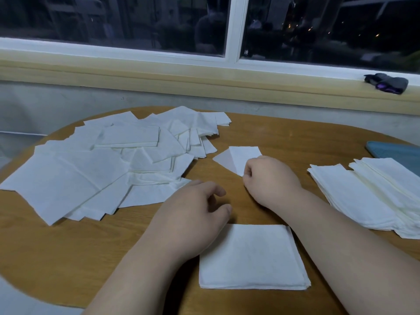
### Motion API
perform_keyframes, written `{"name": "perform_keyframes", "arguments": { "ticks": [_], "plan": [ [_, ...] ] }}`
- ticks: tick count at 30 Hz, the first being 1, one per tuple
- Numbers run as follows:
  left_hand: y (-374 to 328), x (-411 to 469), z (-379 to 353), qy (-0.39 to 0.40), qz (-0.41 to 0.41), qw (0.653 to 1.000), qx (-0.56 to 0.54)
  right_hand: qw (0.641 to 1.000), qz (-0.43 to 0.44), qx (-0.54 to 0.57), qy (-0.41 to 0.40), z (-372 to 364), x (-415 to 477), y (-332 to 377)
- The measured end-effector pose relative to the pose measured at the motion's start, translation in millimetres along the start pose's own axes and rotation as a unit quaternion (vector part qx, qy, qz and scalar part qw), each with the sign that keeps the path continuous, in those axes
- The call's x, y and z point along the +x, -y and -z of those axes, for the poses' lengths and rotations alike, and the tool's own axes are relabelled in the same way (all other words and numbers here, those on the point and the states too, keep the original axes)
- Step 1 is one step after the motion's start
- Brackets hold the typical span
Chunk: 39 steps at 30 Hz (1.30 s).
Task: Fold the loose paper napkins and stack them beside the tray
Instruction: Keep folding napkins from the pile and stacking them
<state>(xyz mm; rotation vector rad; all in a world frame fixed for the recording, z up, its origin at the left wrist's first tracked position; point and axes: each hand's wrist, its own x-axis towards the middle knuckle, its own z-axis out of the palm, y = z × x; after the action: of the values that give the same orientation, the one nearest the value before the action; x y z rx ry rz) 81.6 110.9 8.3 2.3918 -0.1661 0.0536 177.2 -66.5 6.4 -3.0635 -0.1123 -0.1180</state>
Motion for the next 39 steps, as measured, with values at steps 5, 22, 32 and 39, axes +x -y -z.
{"name": "perform_keyframes", "arguments": {
  "ticks": [5,22,32,39],
  "plan": [
    [0,4,-1,0.002,0.004,1.0,-0.01,0.99,-0.036,0.126,-0.044,16,-4,-14],
    [-6,-1,-3,-0.019,0.0,1.0,-0.02,0.905,-0.069,0.417,-0.049,59,-52,-46],
    [-25,-5,-2,-0.048,0.018,0.955,-0.291,0.805,0.047,0.59,0.027,89,-108,-51],
    [-32,-3,-9,-0.011,0.063,0.915,-0.399,0.8,0.077,0.593,0.049,82,-125,-52]
  ]
}}
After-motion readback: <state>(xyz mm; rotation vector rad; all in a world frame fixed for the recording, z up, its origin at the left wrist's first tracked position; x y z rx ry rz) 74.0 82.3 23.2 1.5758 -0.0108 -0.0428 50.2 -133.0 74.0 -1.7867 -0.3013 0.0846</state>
